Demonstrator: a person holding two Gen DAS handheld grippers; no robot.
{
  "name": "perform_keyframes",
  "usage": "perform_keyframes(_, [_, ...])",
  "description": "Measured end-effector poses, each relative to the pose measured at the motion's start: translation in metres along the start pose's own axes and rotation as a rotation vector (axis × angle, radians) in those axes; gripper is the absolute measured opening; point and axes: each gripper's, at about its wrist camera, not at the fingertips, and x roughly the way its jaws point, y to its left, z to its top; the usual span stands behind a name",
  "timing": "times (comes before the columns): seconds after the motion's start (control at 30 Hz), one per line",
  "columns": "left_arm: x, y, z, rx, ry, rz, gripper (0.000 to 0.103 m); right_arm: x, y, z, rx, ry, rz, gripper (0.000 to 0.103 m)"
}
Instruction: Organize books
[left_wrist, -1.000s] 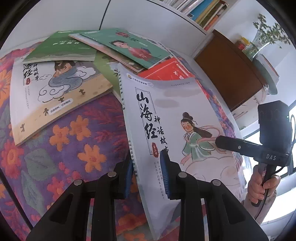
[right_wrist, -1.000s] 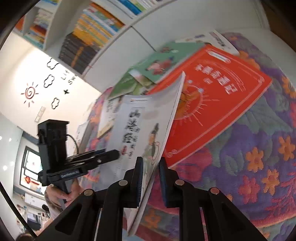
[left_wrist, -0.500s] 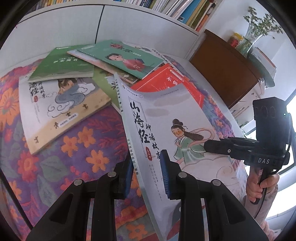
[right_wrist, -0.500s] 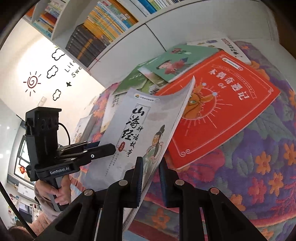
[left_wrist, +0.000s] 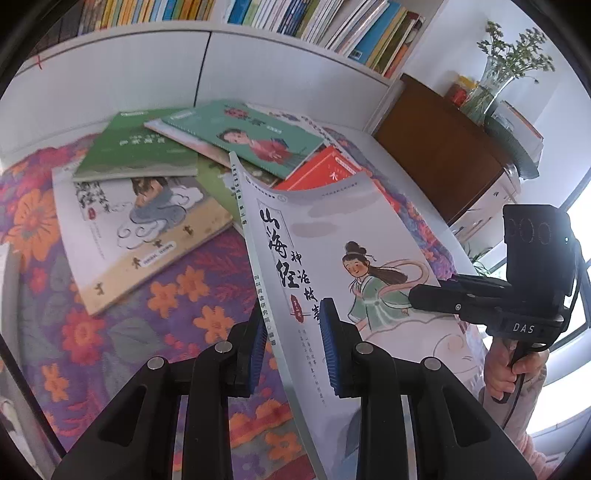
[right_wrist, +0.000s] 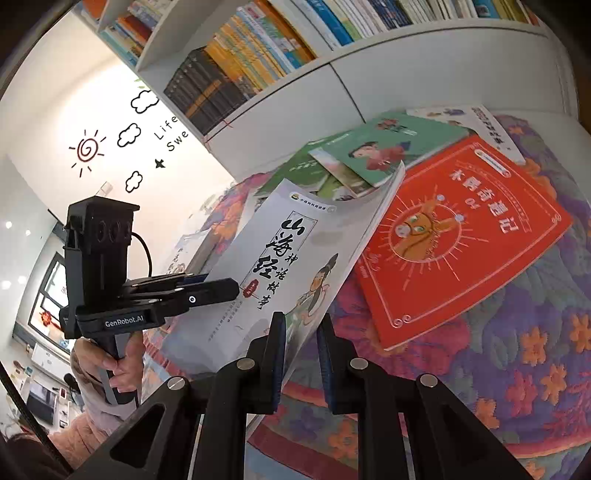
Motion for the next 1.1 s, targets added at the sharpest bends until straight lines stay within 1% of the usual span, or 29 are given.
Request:
perform_keyframes(0.17, [-0.018,0.006,-0.001,-0.004,-0.016,0.010,0.025,-0.004,0.017,0.005,-0.028,-0.016,0.013,0.016])
perform_keyframes(0.23, [-0.025,0.007,-0.002,-0.004,-0.026,0.017,0.025,-0.005,0.028,0.006,-0.054,-0.021,0.004,0.016])
perform_keyframes(0.4, [-0.043,0.010,-0.003,0.012,-0.055,0.057,0.025,0.000,0.045,0.009,-0.067,-0.021,0.003,0.016])
perform_keyframes(0.6, [-0.066,0.020,-0.006,0.000,-0.087,0.057,0.025,0.003,0.072,0.016,-0.100,-0.022,-0.003,0.016])
perform_keyframes(0.73, [-0.085,0.033,-0.010,-0.011,-0.115,0.059,0.025,0.008,0.094,0.021,-0.133,-0.018,-0.013,0.016])
perform_keyframes(1.1, [-0.140,0.079,-0.016,-0.035,-0.164,0.093,0.025,0.039,0.160,0.041,-0.181,-0.012,0.023,0.017])
